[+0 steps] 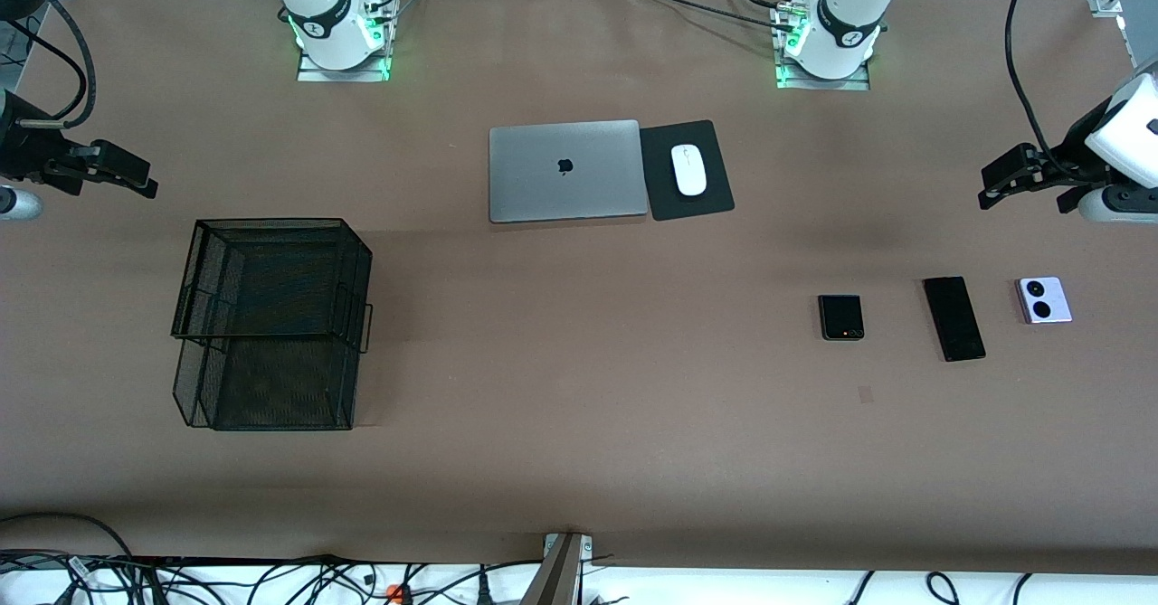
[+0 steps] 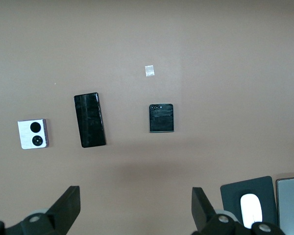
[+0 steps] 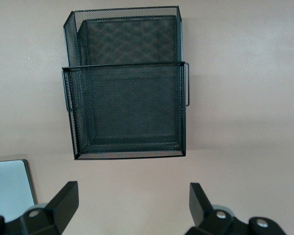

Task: Place phones with both arms

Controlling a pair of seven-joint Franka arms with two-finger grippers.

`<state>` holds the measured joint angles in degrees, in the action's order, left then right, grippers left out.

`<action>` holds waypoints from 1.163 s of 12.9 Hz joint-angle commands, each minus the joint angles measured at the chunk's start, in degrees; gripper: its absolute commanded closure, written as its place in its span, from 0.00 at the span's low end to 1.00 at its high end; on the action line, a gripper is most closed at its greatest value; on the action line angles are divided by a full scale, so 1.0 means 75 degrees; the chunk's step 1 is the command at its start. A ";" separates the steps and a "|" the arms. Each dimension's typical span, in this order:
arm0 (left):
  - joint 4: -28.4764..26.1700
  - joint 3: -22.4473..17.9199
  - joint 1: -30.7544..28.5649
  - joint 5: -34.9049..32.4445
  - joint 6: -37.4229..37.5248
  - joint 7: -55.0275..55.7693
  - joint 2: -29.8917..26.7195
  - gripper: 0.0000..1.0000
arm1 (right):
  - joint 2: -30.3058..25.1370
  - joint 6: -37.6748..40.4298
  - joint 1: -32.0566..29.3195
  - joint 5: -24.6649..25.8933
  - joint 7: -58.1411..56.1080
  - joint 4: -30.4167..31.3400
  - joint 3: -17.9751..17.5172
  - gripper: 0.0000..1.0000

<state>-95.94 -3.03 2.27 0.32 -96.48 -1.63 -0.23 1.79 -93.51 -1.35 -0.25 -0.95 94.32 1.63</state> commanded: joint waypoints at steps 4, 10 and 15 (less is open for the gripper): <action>0.0336 -0.0006 0.0049 -0.0171 0.0266 -0.0158 0.0171 0.00 | -0.0051 0.0081 -0.0043 -0.0119 -0.0119 -0.0083 0.0005 0.00; 0.0336 -0.0006 0.0061 -0.0183 0.0278 -0.0147 0.0253 0.00 | -0.0051 0.0081 -0.0043 -0.0119 -0.0119 -0.0083 0.0005 0.00; 0.0289 -0.0041 -0.0056 -0.0171 0.0628 -0.0135 0.0521 0.00 | -0.0051 0.0093 -0.0043 -0.0119 -0.0119 -0.0083 0.0005 0.00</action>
<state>-95.46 -3.20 2.08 0.31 -93.93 -1.63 1.70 1.78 -93.51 -1.35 -0.25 -0.95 94.31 1.64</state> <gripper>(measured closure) 0.000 0.000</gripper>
